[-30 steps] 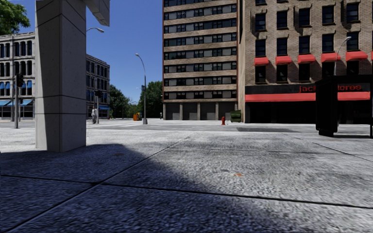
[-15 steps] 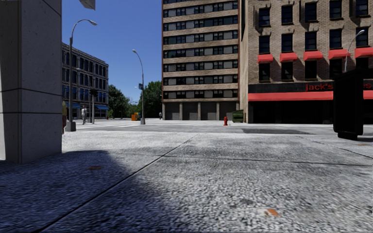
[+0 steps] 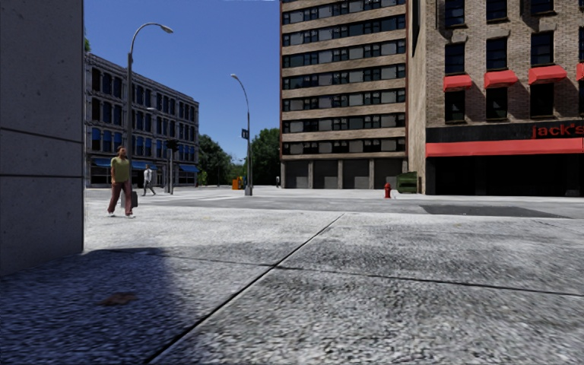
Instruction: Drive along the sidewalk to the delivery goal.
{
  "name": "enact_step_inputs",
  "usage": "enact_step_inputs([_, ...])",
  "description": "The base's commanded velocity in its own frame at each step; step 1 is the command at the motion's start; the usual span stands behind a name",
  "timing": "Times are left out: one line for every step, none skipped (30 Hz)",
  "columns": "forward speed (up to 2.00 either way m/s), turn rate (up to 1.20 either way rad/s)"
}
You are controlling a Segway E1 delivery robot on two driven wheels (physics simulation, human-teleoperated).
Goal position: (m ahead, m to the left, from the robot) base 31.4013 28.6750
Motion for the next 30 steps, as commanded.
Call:
enact_step_inputs([2.00, 0.39])
enact_step_inputs([2.00, 0.41])
enact_step_inputs([2.00, 0.41])
enact_step_inputs([2.00, 0.43])
enact_step_inputs([2.00, 0.43])
enact_step_inputs([2.00, 0.43])
enact_step_inputs([2.00, 0.43])
enact_step_inputs([2.00, 0.43])
enact_step_inputs([2.00, 0.43])
enact_step_inputs([2.00, 0.43])
enact_step_inputs([2.00, 0.43])
enact_step_inputs([2.00, 0.43])
enact_step_inputs([2.00, 0.45])
enact_step_inputs([2.00, 0.46])
enact_step_inputs([2.00, 0.47])
enact_step_inputs([2.00, 0.47])
enact_step_inputs([2.00, 0.47])
enact_step_inputs([2.00, 0.47])
enact_step_inputs([2.00, 0.47])
enact_step_inputs([2.00, 0.47])
enact_step_inputs([2.00, 0.47])
enact_step_inputs([2.00, 0.47])
enact_step_inputs([2.00, 0.47])
enact_step_inputs([2.00, 0.47])
enact_step_inputs([2.00, 0.47])
enact_step_inputs([2.00, 0.47])
enact_step_inputs([2.00, 0.47])
enact_step_inputs([2.00, 0.47])
enact_step_inputs([2.00, 0.47])
enact_step_inputs([2.00, 0.47])
